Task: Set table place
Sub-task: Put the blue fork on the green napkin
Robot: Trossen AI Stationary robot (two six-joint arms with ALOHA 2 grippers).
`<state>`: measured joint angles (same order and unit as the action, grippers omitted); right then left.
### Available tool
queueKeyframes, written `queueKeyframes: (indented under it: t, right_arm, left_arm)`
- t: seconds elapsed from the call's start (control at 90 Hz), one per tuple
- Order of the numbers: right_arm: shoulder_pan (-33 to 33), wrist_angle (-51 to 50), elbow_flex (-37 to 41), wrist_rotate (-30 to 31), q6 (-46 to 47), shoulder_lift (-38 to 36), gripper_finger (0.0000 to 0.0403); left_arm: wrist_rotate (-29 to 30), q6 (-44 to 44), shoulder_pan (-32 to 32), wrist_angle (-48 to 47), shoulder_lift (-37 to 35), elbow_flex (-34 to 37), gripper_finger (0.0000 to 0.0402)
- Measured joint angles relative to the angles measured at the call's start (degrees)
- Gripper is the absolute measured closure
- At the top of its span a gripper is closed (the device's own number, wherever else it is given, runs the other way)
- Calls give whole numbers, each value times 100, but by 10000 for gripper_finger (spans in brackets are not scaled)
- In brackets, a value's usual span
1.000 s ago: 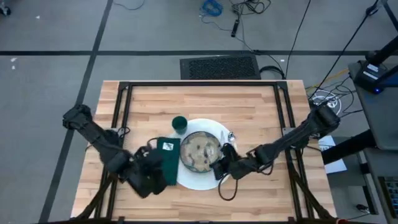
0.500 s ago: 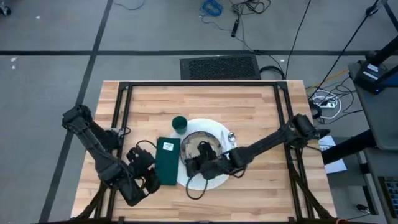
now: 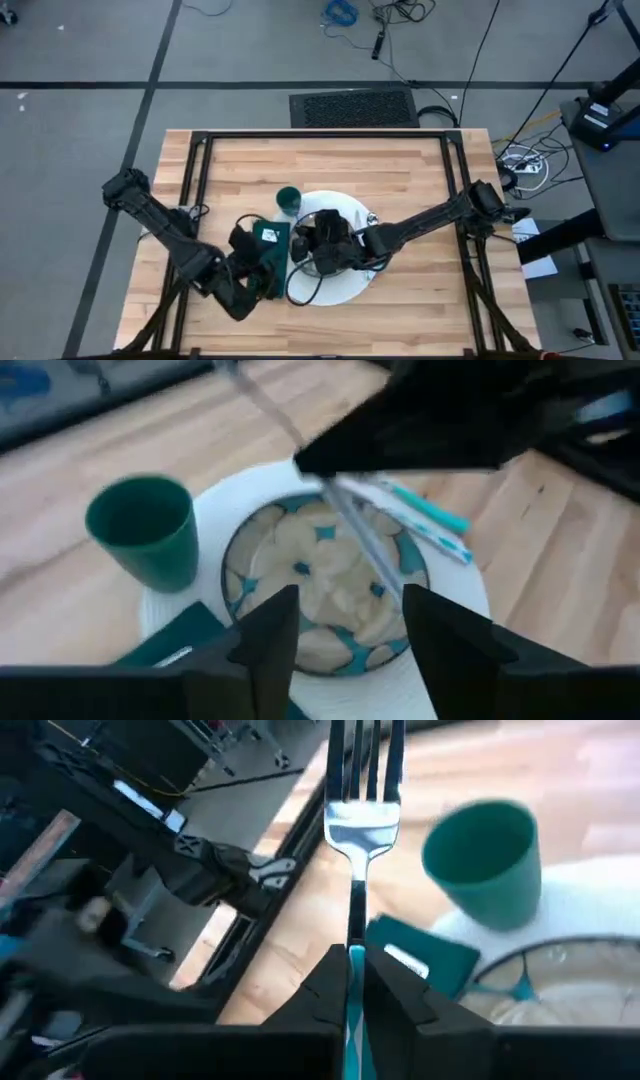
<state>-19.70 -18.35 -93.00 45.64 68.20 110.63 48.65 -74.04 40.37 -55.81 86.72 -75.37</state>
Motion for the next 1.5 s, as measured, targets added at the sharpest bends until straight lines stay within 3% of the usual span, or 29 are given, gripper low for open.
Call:
queueKeyframes:
  t: [0.2, 0.389, 0.622, 0.867, 1.033, 1.256, 1.4, 1.5]
  right_arm:
    - [-28, -3, -69, 102, -349, -5, 399]
    - [-67, -73, -69, 136, -668, -136, 399]
    - [-270, -974, -71, 692, -333, -548, 399]
    - [-491, -2421, -36, 1242, 416, -1054, 399]
    - [-707, -3424, -36, 1555, 1156, -1301, 399]
    - [-845, -3801, -32, 1556, 1705, -1340, 399]
    - [-855, -3656, -32, 1697, 1826, -1340, 399]
    - [-856, -3444, -32, 1769, 1787, -1338, 399]
  left_arm:
    - [-185, 997, -135, 1038, -2, 1, 226]
    - [-1306, 1603, -148, 1921, -37, 1, 226]
    - [-1121, 1826, -107, 2056, -64, 0, 226]
    - [-2514, 3875, -1034, 3251, -70, 117, 226]
    - [-3340, 4349, -1504, 4443, -70, 785, 226]
    - [-3169, 4151, -1762, 6291, -66, 1680, 226]
    - [-2194, 4170, -1736, 6608, -66, 1591, 226]
    - [-1910, 4194, -1741, 6879, -66, 1514, 226]
